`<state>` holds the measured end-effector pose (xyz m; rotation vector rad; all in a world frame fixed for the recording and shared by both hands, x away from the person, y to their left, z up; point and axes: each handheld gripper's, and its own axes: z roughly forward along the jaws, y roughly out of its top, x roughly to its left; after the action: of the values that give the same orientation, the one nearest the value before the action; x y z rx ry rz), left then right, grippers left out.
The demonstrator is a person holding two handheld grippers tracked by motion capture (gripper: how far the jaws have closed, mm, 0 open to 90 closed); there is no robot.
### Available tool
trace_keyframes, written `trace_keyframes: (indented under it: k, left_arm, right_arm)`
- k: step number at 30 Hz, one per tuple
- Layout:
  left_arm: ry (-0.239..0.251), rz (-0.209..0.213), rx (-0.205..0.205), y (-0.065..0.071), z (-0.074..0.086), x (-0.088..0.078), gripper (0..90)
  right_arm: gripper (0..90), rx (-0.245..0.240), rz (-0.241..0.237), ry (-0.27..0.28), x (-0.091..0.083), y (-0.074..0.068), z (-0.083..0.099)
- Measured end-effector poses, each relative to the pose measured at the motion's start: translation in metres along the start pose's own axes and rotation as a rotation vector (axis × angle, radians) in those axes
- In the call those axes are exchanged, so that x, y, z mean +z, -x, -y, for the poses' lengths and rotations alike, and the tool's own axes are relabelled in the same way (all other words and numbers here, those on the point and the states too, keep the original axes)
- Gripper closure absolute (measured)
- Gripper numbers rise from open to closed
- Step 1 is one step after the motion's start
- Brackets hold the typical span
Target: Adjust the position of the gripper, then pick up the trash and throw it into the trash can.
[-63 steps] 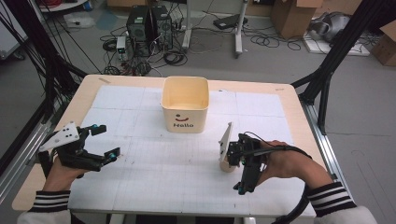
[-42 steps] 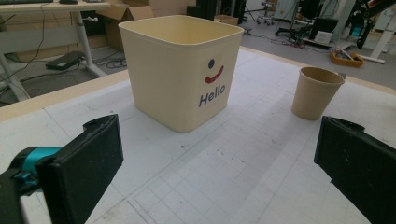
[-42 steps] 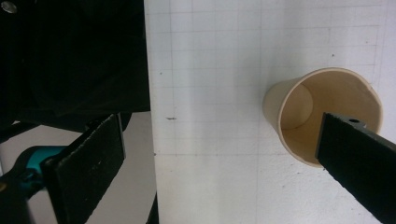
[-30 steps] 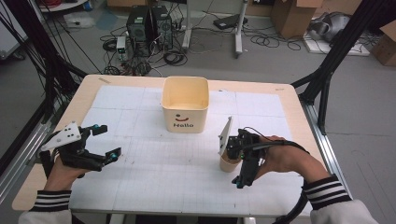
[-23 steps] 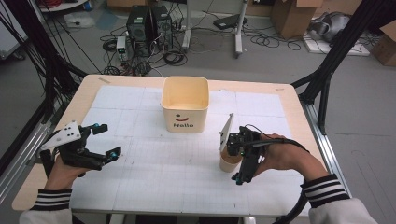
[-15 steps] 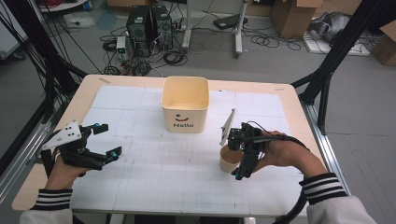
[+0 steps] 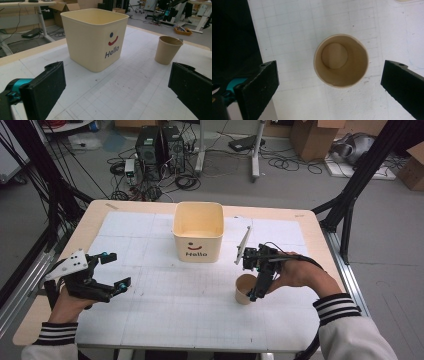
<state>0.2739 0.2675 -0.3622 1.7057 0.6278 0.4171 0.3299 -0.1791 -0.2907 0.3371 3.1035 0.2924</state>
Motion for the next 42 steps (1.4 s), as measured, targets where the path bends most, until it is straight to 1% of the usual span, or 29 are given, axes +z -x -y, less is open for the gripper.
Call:
trace_keyframes:
  k: [1,6,9,12,14,16,17,18,20,24,25,27,30,35,42]
  left_arm:
    - [0.000,0.000,0.001,0.000,0.000,0.000,1.7]
    - [0.005,-0.003,-0.003,0.000,0.000,-0.001,1.7]
    - [0.004,-0.002,0.000,0.000,-0.001,-0.001,1.7]
    - [0.002,-0.003,0.000,0.000,0.000,-0.001,1.7]
    - [0.001,-0.002,0.002,0.000,0.000,-0.001,1.7]
    - [0.003,-0.003,-0.002,0.000,-0.001,-0.001,1.7]
    - [0.005,-0.002,-0.002,0.000,-0.001,-0.001,1.7]
    - [0.006,-0.002,-0.004,0.001,-0.001,-0.001,1.7]
    - [0.006,-0.001,-0.001,0.001,-0.001,-0.001,1.7]
    - [0.006,-0.003,0.001,0.000,-0.001,-0.001,1.7]
    - [0.006,-0.004,-0.003,0.000,-0.001,-0.001,1.7]
    - [0.008,-0.002,-0.002,0.000,-0.002,0.000,1.7]
    - [0.007,-0.001,0.002,0.001,-0.002,0.000,1.7]
    - [0.009,-0.001,-0.001,0.001,-0.002,0.000,1.7]
    - [0.007,-0.002,-0.001,0.001,-0.002,0.000,1.7]
  right_arm:
    - [0.4,0.009,0.006,-0.004,0.000,0.001,0.000]
    - [0.4,0.012,0.001,-0.001,-0.001,0.008,-0.001]
    - [0.4,0.016,0.000,-0.011,0.001,0.012,-0.002]
    - [0.4,0.023,-0.005,-0.016,0.002,0.013,-0.002]
    - [0.4,0.023,-0.001,-0.014,0.003,0.014,-0.003]
    - [0.4,0.019,-0.007,-0.016,0.004,0.015,-0.003]
    - [0.4,0.027,-0.006,-0.022,0.004,0.015,-0.003]
    - [0.4,0.019,-0.002,-0.016,0.004,0.015,-0.003]
    - [0.4,0.026,-0.009,-0.023,0.005,0.016,-0.003]
    - [0.4,0.018,-0.006,-0.018,0.005,0.017,-0.003]
    - [0.4,0.031,-0.003,-0.022,0.005,0.016,-0.003]
    - [0.4,0.035,0.000,-0.024,0.004,0.017,-0.003]
    - [0.4,0.025,0.001,-0.015,0.004,0.018,-0.002]
    - [0.4,0.038,0.003,-0.017,0.003,0.018,0.000]
    - [0.4,0.034,0.012,-0.019,0.006,0.019,-0.002]
